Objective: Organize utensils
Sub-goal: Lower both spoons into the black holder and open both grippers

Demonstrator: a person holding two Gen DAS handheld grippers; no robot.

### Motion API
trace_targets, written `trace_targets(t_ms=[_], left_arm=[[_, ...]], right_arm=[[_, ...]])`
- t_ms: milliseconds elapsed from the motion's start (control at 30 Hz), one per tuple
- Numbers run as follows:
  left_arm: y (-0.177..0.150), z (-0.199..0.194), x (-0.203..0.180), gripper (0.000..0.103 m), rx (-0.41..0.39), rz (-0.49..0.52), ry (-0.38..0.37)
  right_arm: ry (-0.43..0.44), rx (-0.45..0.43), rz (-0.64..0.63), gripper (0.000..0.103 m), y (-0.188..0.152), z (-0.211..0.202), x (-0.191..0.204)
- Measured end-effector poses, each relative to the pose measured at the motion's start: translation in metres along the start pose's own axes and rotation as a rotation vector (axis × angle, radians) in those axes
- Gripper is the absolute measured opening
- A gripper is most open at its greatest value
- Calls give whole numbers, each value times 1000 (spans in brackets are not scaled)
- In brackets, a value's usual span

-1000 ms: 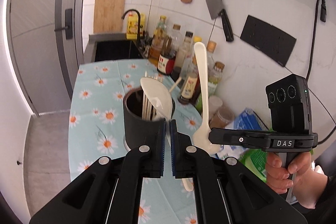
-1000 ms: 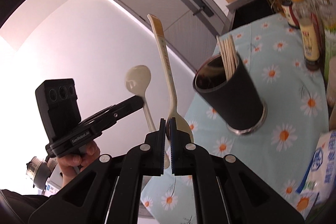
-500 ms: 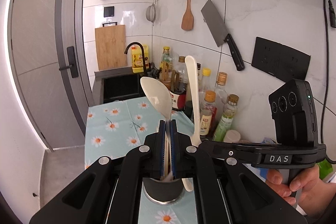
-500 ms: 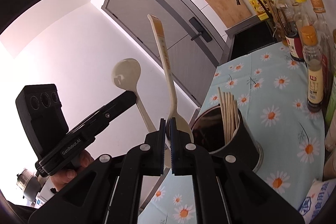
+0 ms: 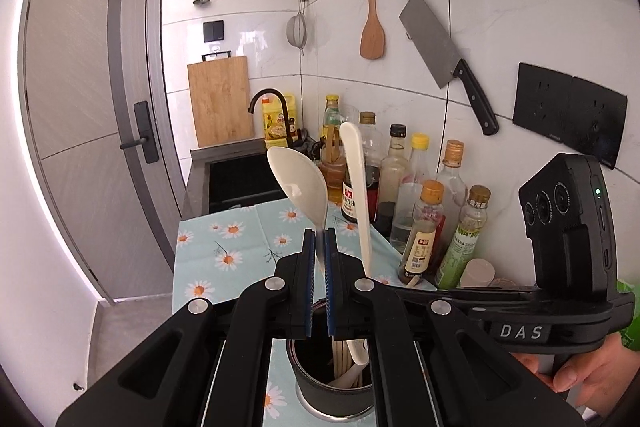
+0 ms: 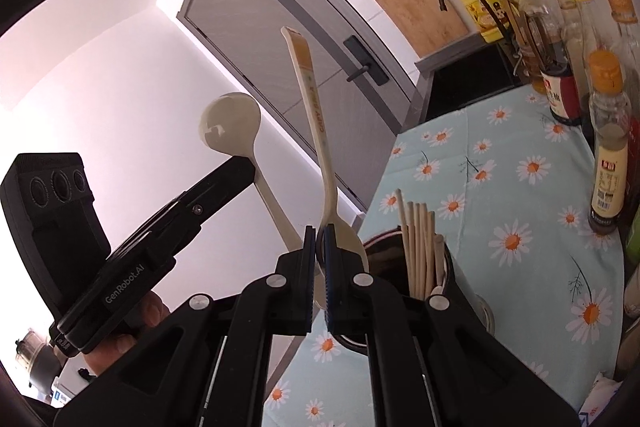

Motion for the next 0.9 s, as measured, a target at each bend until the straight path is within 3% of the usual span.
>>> trace_targets(t_ms=[267, 400, 500, 900], left_arm=[[-18, 27, -5, 4, 68, 10, -20], [-29, 36, -1, 8, 107, -12, 1], [-34, 35, -1, 8, 112, -12, -1], [-42, 19, 9, 13, 110, -63, 9]], right_arm=[[-54, 45, 2, 5, -16, 21, -21], [-82, 67, 3, 16, -21, 24, -26], [-102, 64, 7, 21, -22, 20, -29], [-143, 42, -31, 21, -26, -4, -16]])
Point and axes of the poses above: each gripper's, at about its wrist camera, not at the fingertips, and z roughly the way its jaws point, x to its left, y to its top, the point moved 4 cm from there along z, roughly the way its jaws point, and after that the axes turned 6 degrees about y, right-handed, at the moved point
